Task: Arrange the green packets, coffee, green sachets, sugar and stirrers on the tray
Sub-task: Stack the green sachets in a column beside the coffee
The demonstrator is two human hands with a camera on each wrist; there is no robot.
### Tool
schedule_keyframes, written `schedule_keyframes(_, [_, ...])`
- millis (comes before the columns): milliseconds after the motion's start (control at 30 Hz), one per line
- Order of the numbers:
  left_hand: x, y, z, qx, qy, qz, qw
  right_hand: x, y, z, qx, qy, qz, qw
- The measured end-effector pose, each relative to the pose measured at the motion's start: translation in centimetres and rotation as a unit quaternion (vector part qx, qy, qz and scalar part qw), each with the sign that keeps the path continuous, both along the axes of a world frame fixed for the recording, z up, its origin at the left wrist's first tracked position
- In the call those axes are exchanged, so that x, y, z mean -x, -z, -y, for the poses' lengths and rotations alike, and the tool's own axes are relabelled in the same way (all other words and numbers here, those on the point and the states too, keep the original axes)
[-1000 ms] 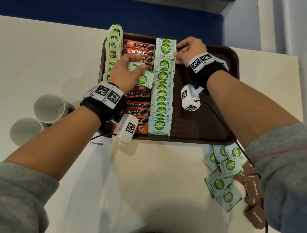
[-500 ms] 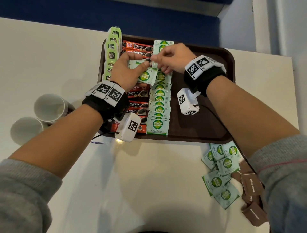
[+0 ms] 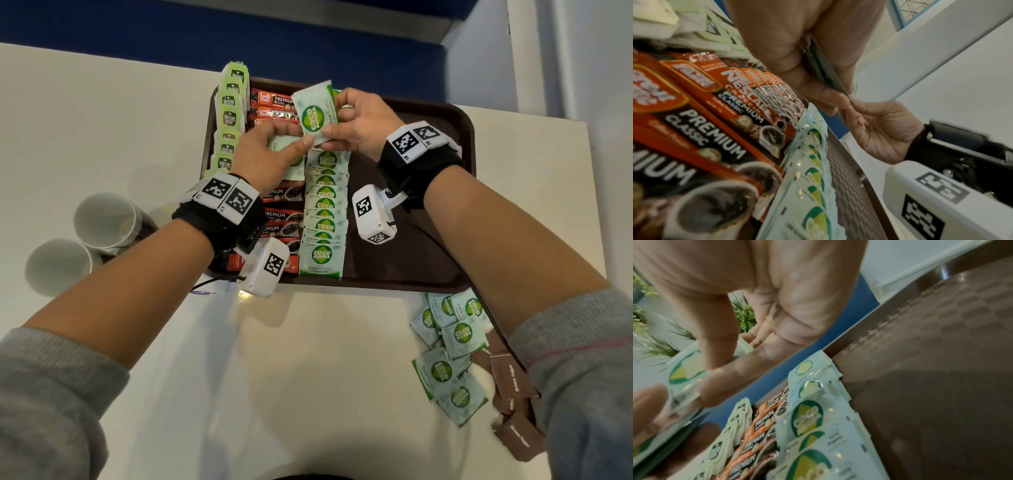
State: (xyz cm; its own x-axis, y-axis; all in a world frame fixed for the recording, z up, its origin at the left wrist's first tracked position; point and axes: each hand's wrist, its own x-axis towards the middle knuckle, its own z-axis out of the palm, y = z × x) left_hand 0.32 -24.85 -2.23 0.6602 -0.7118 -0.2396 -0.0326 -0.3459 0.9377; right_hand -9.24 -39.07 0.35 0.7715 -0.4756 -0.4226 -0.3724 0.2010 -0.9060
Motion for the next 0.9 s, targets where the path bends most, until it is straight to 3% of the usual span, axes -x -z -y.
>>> schedule_keyframes(133, [0.4, -0.1, 0.5, -0.003, 0.009, 0.022, 1.000, 0.1, 0.3, -0.4, -0.011, -0.018, -0.006, 1.000])
schedule_keyframes(367, [0.0, -0.4, 0.3, -0.090, 0.071, 0.112, 0.987, 0.6, -0.7, 0.7, 0.223, -0.069, -0.045, 0.971])
schedule_keyframes(533, [-0.6, -0.3, 0.2, -0.088, 0.043, 0.088, 0.991, 0.5, -0.5, 2.3, 0.334, -0.072, -0.115, 0.933])
schedule_keyframes(700, [-1.0, -0.2, -0.3, -0.090, 0.014, 0.099, 0.991, 0.8, 1.1, 3.6, 0.309, 0.079, -0.114, 0.941])
schedule_keyframes(900, [-1.0, -0.1, -0.3, -0.090, 0.007, 0.090, 0.992, 0.4, 2.6, 3.9, 0.256, 0.136, -0.092, 0.953])
